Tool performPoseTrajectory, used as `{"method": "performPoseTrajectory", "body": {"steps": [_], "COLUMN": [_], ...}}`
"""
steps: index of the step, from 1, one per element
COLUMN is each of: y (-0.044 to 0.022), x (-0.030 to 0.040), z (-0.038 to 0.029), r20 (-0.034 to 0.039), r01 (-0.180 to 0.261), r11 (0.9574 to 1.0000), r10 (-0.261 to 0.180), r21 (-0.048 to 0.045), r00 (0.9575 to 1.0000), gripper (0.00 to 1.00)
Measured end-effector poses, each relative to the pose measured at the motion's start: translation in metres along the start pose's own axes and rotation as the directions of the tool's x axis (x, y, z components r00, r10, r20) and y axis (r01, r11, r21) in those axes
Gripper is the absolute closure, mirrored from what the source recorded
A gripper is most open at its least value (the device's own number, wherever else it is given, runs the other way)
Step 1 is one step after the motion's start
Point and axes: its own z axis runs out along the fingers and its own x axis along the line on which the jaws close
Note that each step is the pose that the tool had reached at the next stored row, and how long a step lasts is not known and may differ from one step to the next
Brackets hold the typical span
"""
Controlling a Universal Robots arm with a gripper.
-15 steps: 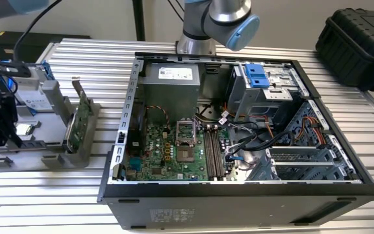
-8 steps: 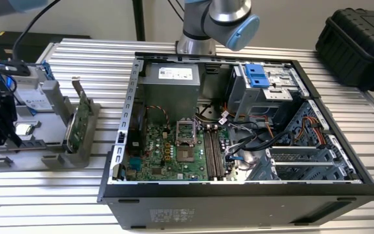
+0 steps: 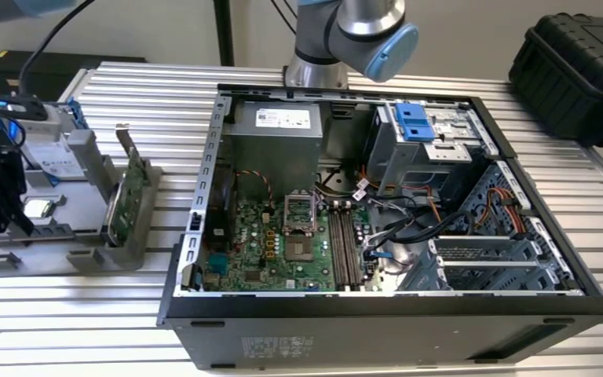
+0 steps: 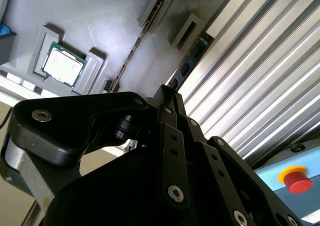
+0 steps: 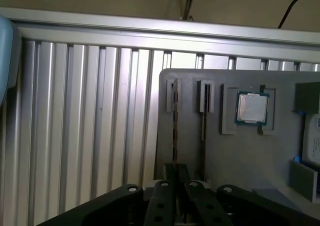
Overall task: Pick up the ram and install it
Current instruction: 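Pick up the ram and move it above insertion slot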
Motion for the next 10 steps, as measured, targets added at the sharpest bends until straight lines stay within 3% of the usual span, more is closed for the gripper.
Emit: {"method": "performPoseTrajectory", "body": {"steps": [10], "y": [0.0], "x": [0.0], "z": [-0.0036], "r20": [0.0], "r01": [0.0], "r11": [1.0], "r10": [0.0], "r21": [0.0001], "r00": [1.0], "gripper": [1.0]}}
